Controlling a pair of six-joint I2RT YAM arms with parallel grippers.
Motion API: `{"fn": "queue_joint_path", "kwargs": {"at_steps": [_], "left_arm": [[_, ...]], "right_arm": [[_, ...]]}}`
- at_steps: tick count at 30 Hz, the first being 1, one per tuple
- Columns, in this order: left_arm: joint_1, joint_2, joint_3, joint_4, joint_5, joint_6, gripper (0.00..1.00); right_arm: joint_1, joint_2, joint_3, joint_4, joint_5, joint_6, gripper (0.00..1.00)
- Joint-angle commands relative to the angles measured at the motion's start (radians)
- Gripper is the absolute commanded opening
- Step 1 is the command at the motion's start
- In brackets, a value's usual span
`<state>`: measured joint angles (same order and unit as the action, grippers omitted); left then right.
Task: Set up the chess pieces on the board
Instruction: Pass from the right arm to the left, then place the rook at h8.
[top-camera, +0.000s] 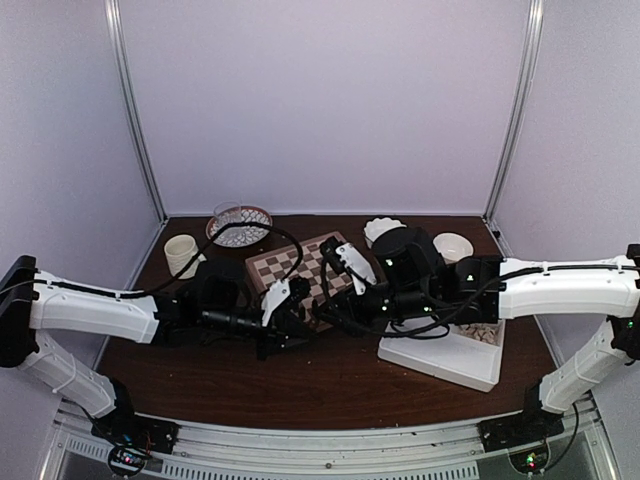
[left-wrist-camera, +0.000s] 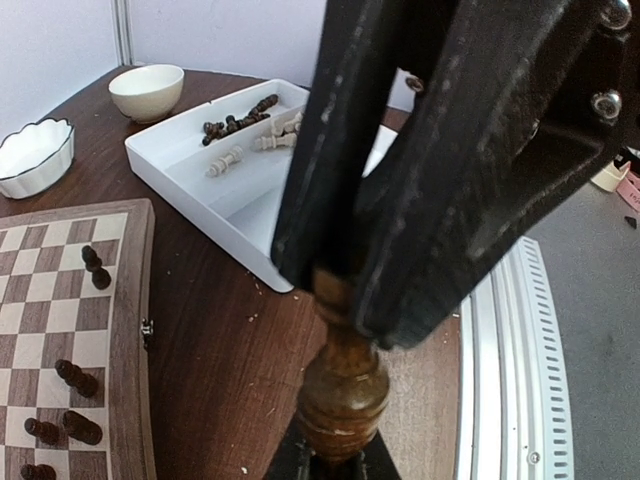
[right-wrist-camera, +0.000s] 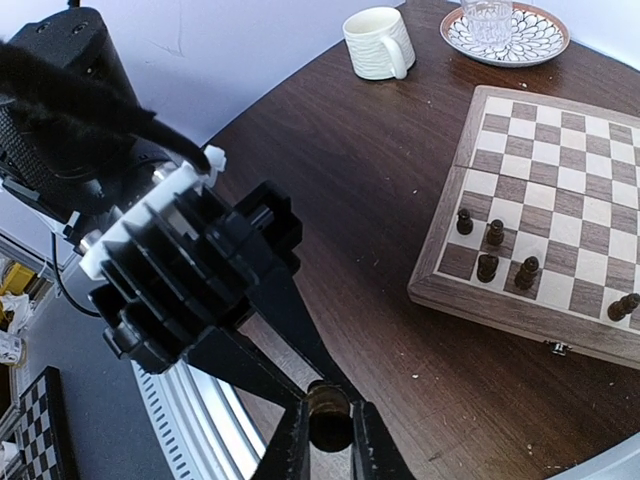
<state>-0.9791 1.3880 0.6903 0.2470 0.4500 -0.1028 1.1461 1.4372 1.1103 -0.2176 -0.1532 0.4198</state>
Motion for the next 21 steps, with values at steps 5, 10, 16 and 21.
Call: {"fn": "queue_joint_path", "kwargs": {"at_steps": [5,10,16,21], "left_arm": [[-0.004,-0.022,0.035,-0.061,-0.242,-0.023,0.0],[0.049,-0.154,-0.061,-0.039,-0.534,-0.121,0.0],[0.111,-0.357,-0.23,0.047,-0.744,-0.212,0.0],[0.112,-0.483,-0.315,0.097,-0.894,-0.212,0.0]], "right_arm": [[0.005,-0.079,-0.026,0.008,0.193,0.004,0.07],[0.005,-0.069,-0.02,-0.002,0.245,-0.018,0.07],[0.005,0.055,0.065,-0.022,0.262,-0.053,0.06],[0.006,0.191,0.159,-0.012,0.272,-0.071,0.06]]}}
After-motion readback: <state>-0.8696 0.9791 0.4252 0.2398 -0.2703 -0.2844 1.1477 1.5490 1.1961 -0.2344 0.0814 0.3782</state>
